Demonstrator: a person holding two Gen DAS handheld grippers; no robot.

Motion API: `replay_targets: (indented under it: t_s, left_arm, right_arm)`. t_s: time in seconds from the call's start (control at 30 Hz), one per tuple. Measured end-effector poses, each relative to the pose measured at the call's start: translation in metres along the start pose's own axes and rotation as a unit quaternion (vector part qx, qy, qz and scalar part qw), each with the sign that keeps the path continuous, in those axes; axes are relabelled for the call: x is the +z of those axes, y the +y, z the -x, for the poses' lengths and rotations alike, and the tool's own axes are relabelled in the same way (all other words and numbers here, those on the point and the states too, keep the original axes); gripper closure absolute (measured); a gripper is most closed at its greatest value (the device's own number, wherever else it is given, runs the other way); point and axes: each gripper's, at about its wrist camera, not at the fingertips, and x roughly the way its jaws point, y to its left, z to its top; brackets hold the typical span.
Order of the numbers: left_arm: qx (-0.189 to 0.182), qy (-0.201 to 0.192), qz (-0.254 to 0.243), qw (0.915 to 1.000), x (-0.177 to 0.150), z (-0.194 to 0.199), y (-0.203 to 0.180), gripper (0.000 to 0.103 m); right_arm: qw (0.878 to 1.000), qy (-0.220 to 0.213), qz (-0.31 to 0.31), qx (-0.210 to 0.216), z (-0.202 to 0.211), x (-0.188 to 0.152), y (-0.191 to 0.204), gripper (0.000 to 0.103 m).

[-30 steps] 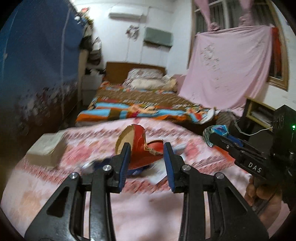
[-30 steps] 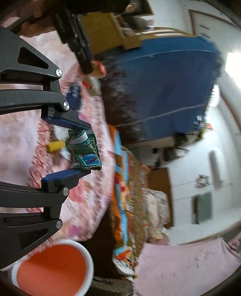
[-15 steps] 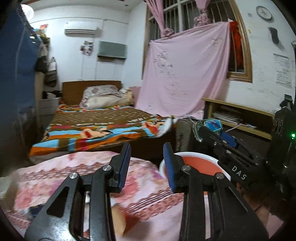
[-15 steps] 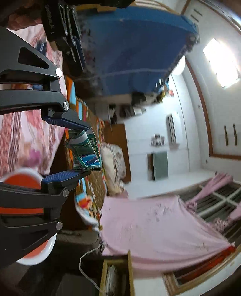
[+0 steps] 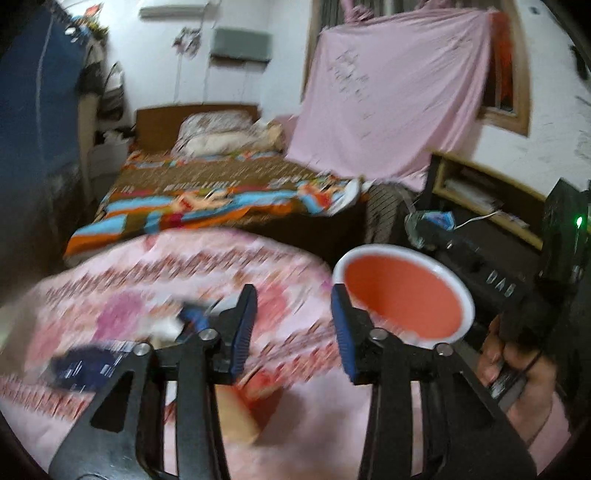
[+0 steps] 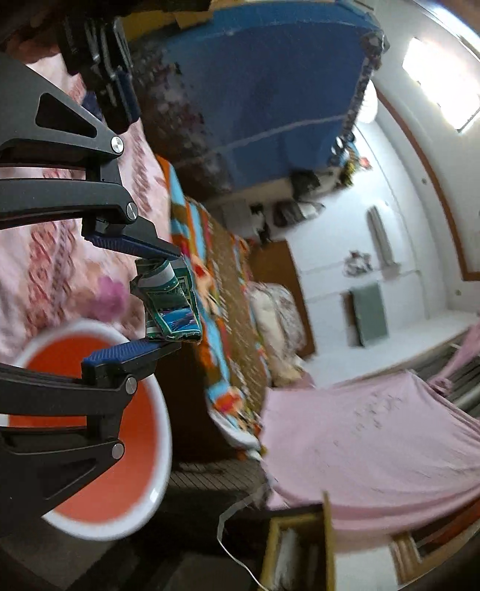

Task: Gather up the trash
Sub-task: 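Carry the red cup and green tube over the orange basin with both tools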

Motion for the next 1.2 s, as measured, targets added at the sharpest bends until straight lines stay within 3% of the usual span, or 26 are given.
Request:
replay_targets:
  t_s: [0.17,0.33,0.63,0.73,0.97,1.2]
  left_arm:
    - [0.032,0.032,0.022,0.9987,-0.019,0.005,0.019,0.052]
    - [0.040,0.086,0.029,0.9951,-0.031,-0.009,0.025,0.052]
    - [-0.017,0.138,0.030,0.9899,-0.039,-0.024,0.018,0.054]
    - [-0.026,0.138,0.028,0.9897,-0.038,-0.025,0.014,0.064]
    - [-0.024,0.115,0.015,0.9930,-0.031,-0.018,0.009,0.072]
    - [-0.037,0.055,0.016,0.9977,-0.004,-0.016,-0.001,0.075]
  right_arm:
    - [0.997,0.065,-0.008,0.043,-0.018,-0.012,0.014,0.062]
    - [0.992,0.114,0.008,0.060,-0.030,-0.023,0.028,0.062]
    - [0.982,0.173,0.039,0.062,-0.045,-0.036,0.039,0.062]
    - [0.982,0.174,0.032,0.064,-0.044,-0.035,0.036,0.062]
    - [0.984,0.161,0.022,0.067,-0.041,-0.029,0.034,0.062]
    - [0.995,0.081,0.012,0.053,-0.018,-0.013,0.026,0.062]
